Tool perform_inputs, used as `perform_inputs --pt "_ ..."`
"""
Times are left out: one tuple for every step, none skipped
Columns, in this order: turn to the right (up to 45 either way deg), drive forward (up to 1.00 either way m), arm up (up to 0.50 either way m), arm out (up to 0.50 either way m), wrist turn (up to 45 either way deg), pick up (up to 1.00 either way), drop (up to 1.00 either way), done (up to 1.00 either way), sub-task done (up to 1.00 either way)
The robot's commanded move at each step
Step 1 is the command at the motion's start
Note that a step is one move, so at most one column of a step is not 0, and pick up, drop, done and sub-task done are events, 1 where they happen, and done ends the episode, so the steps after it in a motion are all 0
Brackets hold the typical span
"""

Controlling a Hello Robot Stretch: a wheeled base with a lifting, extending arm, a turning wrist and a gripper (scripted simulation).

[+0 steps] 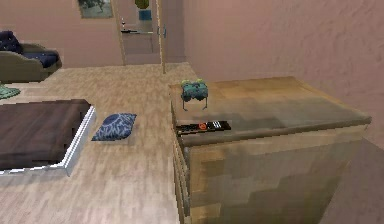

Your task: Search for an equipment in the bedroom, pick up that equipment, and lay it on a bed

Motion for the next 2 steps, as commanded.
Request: perform_inputs --pt "0.0 0.0 0.0 0.4 0.0 0.0 0.0 0.0 0.0" --pt "0.0 0.0 0.0 0.0 45.0 0.0 0.0 0.0 0.0"
